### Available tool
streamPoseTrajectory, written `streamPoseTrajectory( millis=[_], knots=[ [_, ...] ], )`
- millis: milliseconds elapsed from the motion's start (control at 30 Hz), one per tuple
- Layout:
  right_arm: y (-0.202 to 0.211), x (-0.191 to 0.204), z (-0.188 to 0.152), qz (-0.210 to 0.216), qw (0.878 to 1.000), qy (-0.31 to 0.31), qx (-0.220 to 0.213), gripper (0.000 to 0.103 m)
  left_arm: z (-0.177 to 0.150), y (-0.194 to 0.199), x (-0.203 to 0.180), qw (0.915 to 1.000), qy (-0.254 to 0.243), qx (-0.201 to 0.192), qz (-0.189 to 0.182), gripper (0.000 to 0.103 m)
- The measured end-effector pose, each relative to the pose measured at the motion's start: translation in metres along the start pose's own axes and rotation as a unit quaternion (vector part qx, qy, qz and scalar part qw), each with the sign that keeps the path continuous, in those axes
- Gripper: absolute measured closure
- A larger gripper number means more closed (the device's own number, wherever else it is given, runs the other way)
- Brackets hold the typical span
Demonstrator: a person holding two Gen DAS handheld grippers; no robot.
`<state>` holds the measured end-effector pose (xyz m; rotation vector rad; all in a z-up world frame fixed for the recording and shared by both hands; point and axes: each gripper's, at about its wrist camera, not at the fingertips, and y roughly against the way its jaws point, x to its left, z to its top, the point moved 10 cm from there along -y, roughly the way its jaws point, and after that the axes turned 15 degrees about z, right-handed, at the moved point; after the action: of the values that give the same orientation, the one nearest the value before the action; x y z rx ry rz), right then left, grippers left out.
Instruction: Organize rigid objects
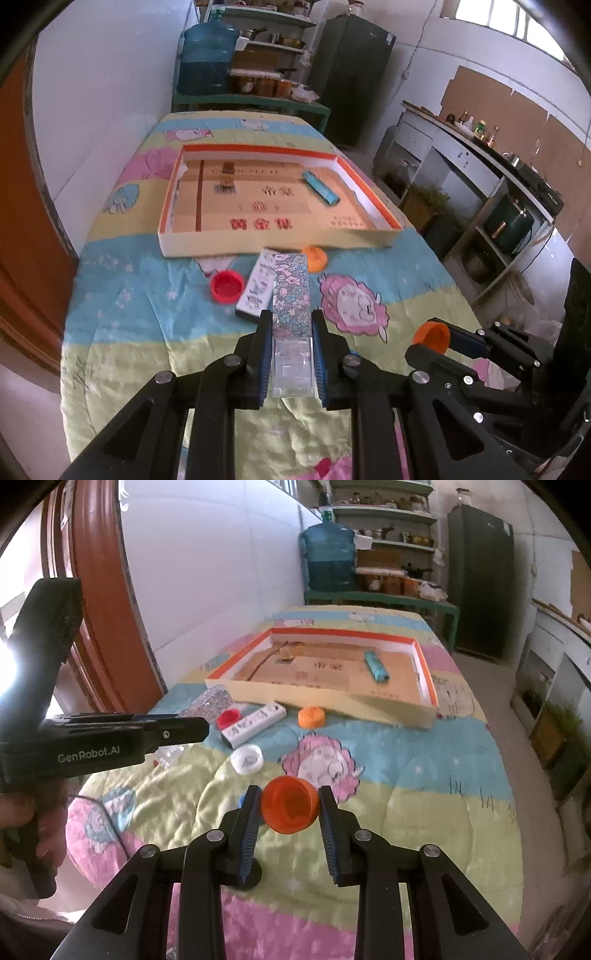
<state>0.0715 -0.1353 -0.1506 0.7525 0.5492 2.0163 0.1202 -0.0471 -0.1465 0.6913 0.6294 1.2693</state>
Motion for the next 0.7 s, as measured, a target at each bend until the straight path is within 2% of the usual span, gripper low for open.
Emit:
streamPoseTrajectory(
  millis=[400, 700],
  knots=[
    [-0.009, -0.010, 0.047, 0.004, 1.000, 0.003, -0.013, 0.071, 0.041, -0.005, 0.007, 0.9998, 0.007, -0.016, 0.001, 0.083],
    [-0.020, -0.021, 0.070, 0.007, 1.000, 0.005, -0.014, 0.071, 0.070, -0.021, 0.013, 0.9997, 0.016, -0.018, 0.007, 0.083]
  ],
)
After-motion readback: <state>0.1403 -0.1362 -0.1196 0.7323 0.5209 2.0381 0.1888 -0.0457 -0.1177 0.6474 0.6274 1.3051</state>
